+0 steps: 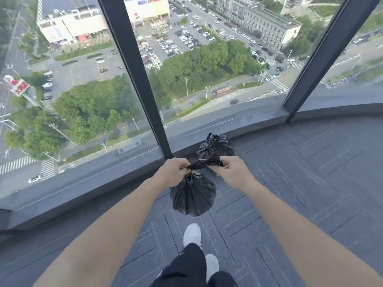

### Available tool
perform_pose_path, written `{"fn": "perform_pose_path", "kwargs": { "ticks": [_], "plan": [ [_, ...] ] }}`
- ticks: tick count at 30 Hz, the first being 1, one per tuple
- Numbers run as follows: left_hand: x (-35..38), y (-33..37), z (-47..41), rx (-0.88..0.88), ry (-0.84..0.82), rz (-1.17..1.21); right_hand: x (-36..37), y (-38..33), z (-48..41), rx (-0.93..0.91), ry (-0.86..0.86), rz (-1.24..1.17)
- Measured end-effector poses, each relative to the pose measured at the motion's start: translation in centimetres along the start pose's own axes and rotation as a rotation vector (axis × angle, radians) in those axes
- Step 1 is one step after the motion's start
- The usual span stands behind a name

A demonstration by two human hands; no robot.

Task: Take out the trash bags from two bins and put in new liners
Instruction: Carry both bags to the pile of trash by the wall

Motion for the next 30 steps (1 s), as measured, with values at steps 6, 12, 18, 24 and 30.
{"fn": "perform_pose_path", "kwargs": {
  "ticks": [6, 12, 18, 24, 30],
  "plan": [
    [1.4, -0.4, -9.6, -0.056, -0.037, 0.099, -4.5, 1.8, -10.4, 0.072, -0.074, 0.102],
    [3.1, -1.9, -19.8, -0.133, -0.074, 0.117, -7.4, 3.0, -21.8, 0.128, -0.179, 0.223],
    [5.7, -4.8, -28.1, -0.284, -0.039, 0.104, -9.7, 7.4, -31.8, 0.171, -0.214, 0.32],
    [14.1, -10.5, -37.6, -0.408, 0.029, 0.128, -9.6, 21.0, -42.1, 0.18, -0.319, 0.464],
    [23.4, -15.4, -46.2, -0.439, 0.2, 0.103, -7.2, 37.5, -50.2, 0.168, -0.443, 0.487]
  ]
}}
Point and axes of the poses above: each hand's wrist, its own z-axis away from the middle knuckle, its own x-axis out of the palm, y = z × x, the point moved 5 cm from there along -z, towards the middle knuckle, and after that the axes turned 12 degrees about -z, right-handed, at the moved point
